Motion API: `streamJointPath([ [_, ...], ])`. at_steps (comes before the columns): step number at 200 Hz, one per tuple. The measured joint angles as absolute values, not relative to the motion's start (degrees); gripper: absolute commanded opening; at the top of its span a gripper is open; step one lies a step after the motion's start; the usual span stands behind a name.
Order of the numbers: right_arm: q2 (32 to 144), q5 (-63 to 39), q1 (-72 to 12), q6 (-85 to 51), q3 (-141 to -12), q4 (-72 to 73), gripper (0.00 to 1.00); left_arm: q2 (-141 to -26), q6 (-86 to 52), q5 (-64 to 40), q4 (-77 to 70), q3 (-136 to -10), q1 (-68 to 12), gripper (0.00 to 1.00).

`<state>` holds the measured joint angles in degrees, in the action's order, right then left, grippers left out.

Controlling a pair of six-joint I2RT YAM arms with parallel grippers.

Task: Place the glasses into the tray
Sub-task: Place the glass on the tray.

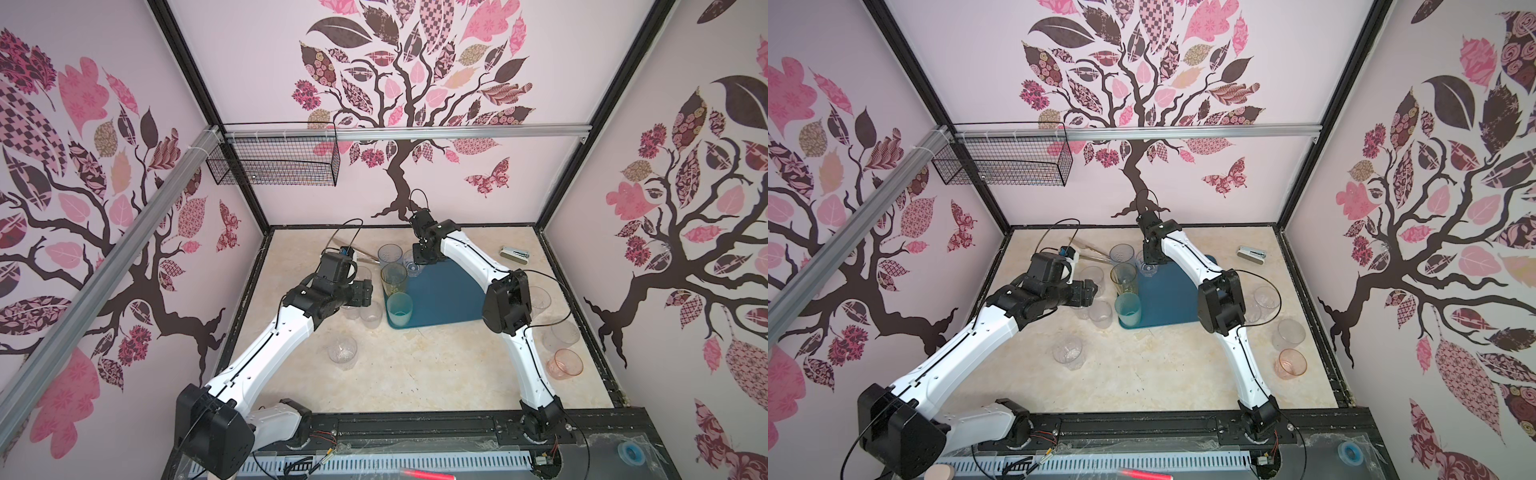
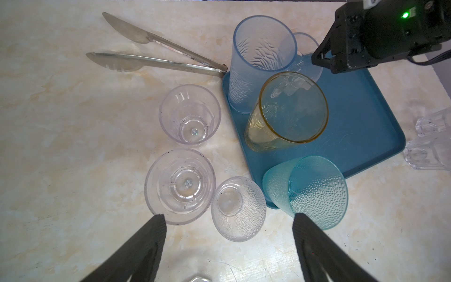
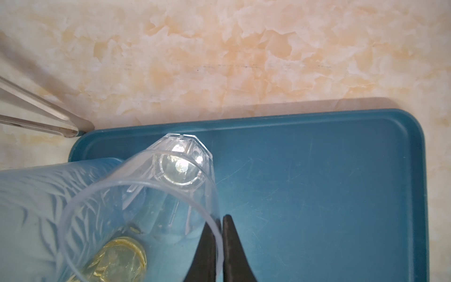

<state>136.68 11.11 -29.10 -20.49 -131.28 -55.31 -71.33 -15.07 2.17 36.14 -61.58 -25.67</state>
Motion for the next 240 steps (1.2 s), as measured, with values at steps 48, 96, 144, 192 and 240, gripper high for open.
streamJointPath([
  [48,136.4,10.1,-29.0,-20.5,-131.2,-56.4,0.05,-71.6,-15.2,2.3,36.1,-61.6,-25.7,0.86],
  [96,135.7,9.0,-29.1,-20.5,-130.2,-57.6,0.07,-71.6,-15.2,2.3,36.1,-61.6,-25.7,0.86],
  [144,135.6,9.8,-29.1,-20.2,-130.5,-58.8,0.14,-71.6,-15.2,2.6,36.1,-61.2,-25.7,0.86],
  [192,135.8,10.0,-29.1,-19.4,-133.0,-60.3,0.26,-71.6,-15.4,2.7,36.1,-61.0,-25.7,0.86],
  [240,135.8,9.7,-29.1,-19.4,-136.0,-60.2,0.30,-71.6,-15.4,2.9,36.1,-61.0,-25.7,0.86],
])
